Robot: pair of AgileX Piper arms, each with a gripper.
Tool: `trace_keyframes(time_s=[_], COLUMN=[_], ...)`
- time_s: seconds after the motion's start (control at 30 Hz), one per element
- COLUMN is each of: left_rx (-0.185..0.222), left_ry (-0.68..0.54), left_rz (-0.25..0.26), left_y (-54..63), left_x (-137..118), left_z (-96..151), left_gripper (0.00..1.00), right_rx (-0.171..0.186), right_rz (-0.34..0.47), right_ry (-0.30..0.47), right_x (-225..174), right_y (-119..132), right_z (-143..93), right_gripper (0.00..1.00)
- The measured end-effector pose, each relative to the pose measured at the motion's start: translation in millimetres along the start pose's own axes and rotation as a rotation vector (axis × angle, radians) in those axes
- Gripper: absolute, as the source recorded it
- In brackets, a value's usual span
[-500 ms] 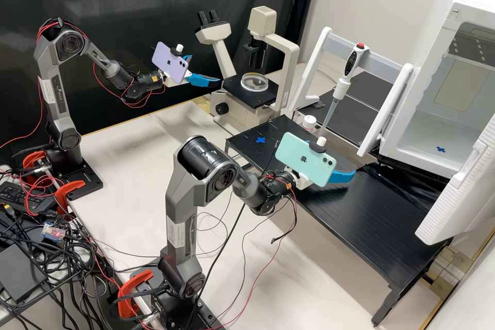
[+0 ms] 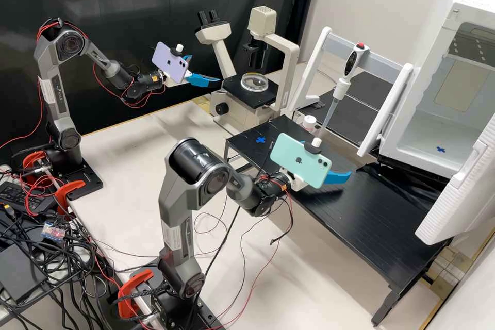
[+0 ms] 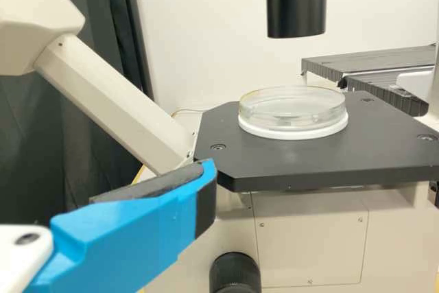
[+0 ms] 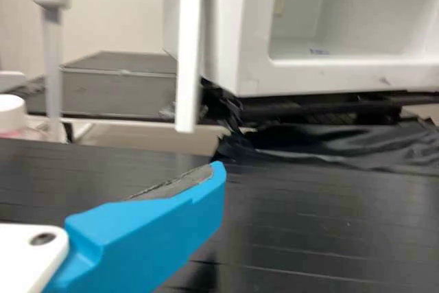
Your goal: Move the petri dish to the bench
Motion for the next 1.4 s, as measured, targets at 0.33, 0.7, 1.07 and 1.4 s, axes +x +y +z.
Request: trace_keyframes(time_s=[0.33,0.7,1.07,1.4], left_rx=[0.0,0.0,0.0,0.0], left_ry=[0.0,0.0,0.0,0.0], left_rz=[0.0,0.0,0.0,0.0], left_y=[0.0,0.0,0.0,0.0], left_x=[0.0,0.0,0.0,0.0], left_z=[0.0,0.0,0.0,0.0], left_gripper=[1.0,1.0,1.0,1.0], right_rx=[-0.023,-0.113,-0.23,-0.259], right_rz=[-0.051,-0.119,-0.197,-0.248], right_ry=[0.261,0.455,0.513,0.47], right_x=[-38.7,-53.4,-35.6,10.1], right_y=[-21.7,-58.3,-96.7,-119.9], right_z=[-68.6,-140.7,-202.7,-237.0], right_gripper=[1.0,1.0,1.0,1.0])
